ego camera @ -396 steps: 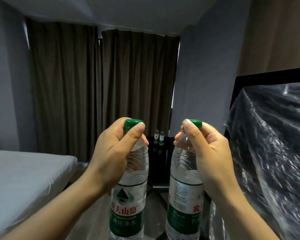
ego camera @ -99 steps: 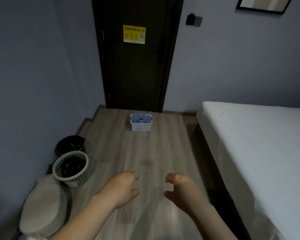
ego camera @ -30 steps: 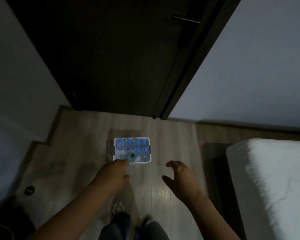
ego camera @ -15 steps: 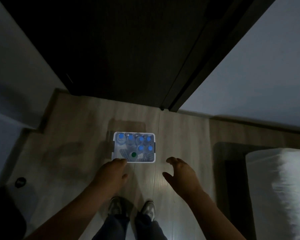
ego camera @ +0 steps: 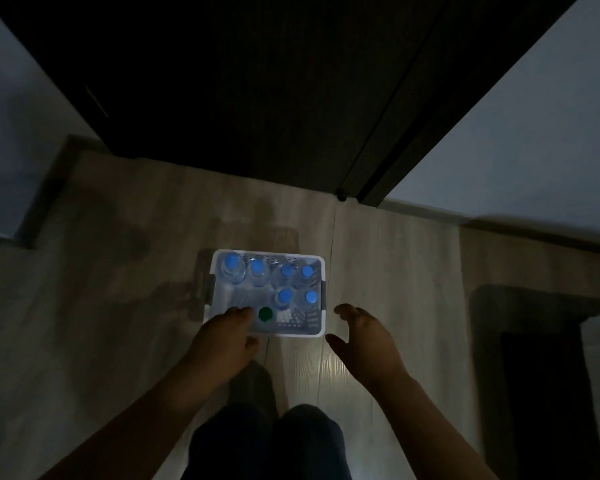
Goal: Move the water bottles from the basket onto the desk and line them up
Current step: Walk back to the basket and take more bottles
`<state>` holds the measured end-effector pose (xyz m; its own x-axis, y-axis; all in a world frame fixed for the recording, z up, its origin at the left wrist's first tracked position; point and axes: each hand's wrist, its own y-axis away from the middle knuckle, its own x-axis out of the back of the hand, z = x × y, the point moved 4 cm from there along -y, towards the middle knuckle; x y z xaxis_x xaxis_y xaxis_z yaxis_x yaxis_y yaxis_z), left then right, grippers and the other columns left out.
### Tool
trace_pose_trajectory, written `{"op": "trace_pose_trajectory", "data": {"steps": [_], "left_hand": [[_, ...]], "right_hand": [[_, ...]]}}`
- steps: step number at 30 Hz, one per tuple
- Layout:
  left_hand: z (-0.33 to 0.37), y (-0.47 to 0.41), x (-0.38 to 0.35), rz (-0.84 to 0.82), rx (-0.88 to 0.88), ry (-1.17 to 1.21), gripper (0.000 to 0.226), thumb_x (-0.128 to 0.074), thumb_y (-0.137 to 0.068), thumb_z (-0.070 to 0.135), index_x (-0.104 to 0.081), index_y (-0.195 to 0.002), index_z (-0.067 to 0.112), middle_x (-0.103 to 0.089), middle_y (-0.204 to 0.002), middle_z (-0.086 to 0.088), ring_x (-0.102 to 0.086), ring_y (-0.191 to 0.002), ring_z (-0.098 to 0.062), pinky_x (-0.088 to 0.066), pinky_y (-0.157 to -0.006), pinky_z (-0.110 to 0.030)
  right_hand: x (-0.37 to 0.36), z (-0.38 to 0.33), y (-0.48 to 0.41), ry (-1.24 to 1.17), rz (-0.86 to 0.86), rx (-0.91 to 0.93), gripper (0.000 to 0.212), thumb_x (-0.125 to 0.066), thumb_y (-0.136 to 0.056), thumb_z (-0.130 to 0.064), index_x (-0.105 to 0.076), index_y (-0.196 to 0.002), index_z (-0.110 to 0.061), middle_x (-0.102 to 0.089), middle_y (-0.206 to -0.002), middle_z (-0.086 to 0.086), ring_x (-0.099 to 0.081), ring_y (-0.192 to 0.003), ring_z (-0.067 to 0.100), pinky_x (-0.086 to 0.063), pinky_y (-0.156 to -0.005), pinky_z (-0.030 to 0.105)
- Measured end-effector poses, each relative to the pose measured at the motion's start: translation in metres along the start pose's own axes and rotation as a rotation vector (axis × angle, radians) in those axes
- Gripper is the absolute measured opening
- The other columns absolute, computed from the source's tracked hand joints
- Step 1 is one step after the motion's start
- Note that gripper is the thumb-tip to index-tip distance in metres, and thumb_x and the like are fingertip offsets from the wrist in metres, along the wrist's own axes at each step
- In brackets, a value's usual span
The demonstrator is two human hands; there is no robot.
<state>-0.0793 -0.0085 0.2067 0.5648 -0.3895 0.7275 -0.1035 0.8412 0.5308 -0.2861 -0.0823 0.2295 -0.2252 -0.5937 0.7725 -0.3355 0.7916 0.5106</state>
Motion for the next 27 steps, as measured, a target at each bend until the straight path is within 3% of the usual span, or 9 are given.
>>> {"op": "trace_pose_trajectory", "data": {"steps": [7, 12, 16, 27], "left_hand": [[-0.049, -0.086, -0.083, 0.042, -0.021, 0.062, 0.042, -0.064, -0.086, 0.035, -0.049, -0.121, 0.018, -0.057, -0.123, -0.004, -0.055, -0.111, -0.018, -0.046, -0.094, -0.032], [-0.072, -0.13, -0.126, 0.064, -0.055, 0.104, 0.049, -0.068, -0.081, 0.038, -0.051, -0.122, 0.017, -0.057, -0.123, -0.005, -0.055, -0.109, -0.019, -0.047, -0.091, -0.032], [-0.082, -0.145, -0.142, 0.088, -0.088, 0.075, 0.052, -0.067, -0.08, 0.041, -0.05, -0.124, 0.019, -0.056, -0.124, -0.004, -0.054, -0.109, -0.019, -0.047, -0.091, -0.033], [-0.085, -0.156, -0.158, 0.142, -0.159, 0.179, 0.042, -0.07, -0.082, 0.029, -0.058, -0.12, 0.016, -0.056, -0.121, -0.002, -0.054, -0.108, -0.017, -0.046, -0.094, -0.034]], "right_hand": [[-0.091, 0.051, -0.086, -0.096, 0.086, 0.015, 0.051, -0.066, -0.087, -0.031, -0.047, -0.134, -0.021, -0.059, -0.127, 0.001, -0.059, -0.109, 0.013, -0.037, -0.079, 0.013], [-0.135, 0.079, -0.131, -0.122, 0.172, 0.045, 0.054, -0.068, -0.086, -0.03, -0.047, -0.134, -0.019, -0.059, -0.128, 0.004, -0.06, -0.109, 0.018, -0.043, -0.083, 0.021], [-0.156, 0.088, -0.15, -0.134, 0.2, 0.062, 0.052, -0.067, -0.086, -0.03, -0.047, -0.133, -0.02, -0.06, -0.124, 0.004, -0.06, -0.107, 0.018, -0.048, -0.085, 0.026], [-0.174, 0.098, -0.177, -0.172, 0.316, 0.082, 0.045, -0.069, -0.085, -0.028, -0.054, -0.125, -0.018, -0.061, -0.122, 0.003, -0.059, -0.108, 0.018, -0.042, -0.083, 0.021]]}}
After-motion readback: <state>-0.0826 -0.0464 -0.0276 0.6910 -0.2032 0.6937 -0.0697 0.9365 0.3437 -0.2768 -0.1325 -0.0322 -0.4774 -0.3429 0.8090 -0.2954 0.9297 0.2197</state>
